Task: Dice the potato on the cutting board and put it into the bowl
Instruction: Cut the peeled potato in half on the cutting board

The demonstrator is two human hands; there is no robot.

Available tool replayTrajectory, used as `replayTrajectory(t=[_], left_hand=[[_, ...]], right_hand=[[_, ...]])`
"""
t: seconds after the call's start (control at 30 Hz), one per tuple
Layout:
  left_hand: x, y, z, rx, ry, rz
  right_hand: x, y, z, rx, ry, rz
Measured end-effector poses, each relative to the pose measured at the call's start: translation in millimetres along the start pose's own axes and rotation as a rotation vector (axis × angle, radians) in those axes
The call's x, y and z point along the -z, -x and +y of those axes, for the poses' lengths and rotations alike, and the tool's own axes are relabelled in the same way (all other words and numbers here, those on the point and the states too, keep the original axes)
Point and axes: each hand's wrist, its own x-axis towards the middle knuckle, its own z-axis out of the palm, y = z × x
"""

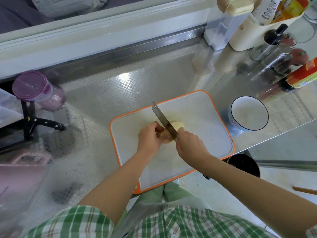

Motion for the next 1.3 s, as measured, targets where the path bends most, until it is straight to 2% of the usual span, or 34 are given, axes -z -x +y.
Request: replayTrajectory(t=[0.37,0.83,1.13,1.3], left_hand=[[2,-3,-3,-0.018,0.005,-0.023],[2,-5,-4,-0.043,0.027,-0.017],[2,-4,-10,0.043,0.126,-0.065],[4,-6,-8,0.042,0.094,-0.081]], right_hand=[[-4,14,11,-0.023,0.051,-0.038],[-25,-10,8,-0.019,0.0,-0.017],[12,0,16,0.049,-0.137,0.088],[24,16,10,0.096,-0.079,0.058]])
